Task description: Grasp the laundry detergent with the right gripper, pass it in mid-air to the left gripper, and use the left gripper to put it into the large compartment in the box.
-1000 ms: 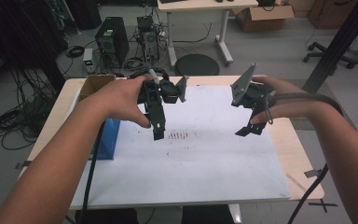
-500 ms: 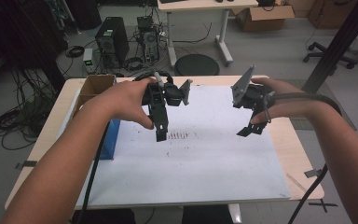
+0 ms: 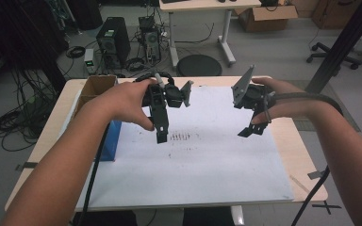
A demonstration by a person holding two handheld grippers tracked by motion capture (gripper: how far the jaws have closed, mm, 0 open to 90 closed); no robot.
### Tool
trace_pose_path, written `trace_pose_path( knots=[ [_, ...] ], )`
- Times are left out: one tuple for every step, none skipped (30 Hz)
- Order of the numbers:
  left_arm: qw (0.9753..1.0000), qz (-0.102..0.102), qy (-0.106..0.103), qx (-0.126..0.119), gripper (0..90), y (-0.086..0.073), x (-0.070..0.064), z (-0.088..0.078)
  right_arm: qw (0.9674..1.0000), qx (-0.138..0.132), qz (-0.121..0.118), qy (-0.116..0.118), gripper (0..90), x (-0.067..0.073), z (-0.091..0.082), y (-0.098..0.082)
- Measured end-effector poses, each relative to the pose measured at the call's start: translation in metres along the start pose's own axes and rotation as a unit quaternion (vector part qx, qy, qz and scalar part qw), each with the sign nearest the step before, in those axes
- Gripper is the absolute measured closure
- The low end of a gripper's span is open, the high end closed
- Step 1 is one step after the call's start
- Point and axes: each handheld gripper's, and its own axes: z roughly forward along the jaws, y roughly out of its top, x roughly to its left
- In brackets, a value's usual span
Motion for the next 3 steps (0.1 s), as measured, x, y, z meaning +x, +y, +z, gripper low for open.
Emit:
trace_pose_path(
  knots=[
    [1.0,0.0,0.0,0.0,0.2,0.0,0.0,0.0,1.0,0.001,0.001,-0.001,3.6,0.0,0.0001,0.0002],
    [1.0,-0.002,0.002,-0.001,0.2,-0.0004,-0.0001,0.0008,1.0,0.0,0.001,-0.001,3.5,0.0001,0.0003,0.0003],
    [1.0,-0.002,0.002,-0.001,0.2,-0.0004,-0.0001,0.0008,1.0,0.0,0.001,-0.001,3.6,0.0004,0.0006,0.0002]
  ],
)
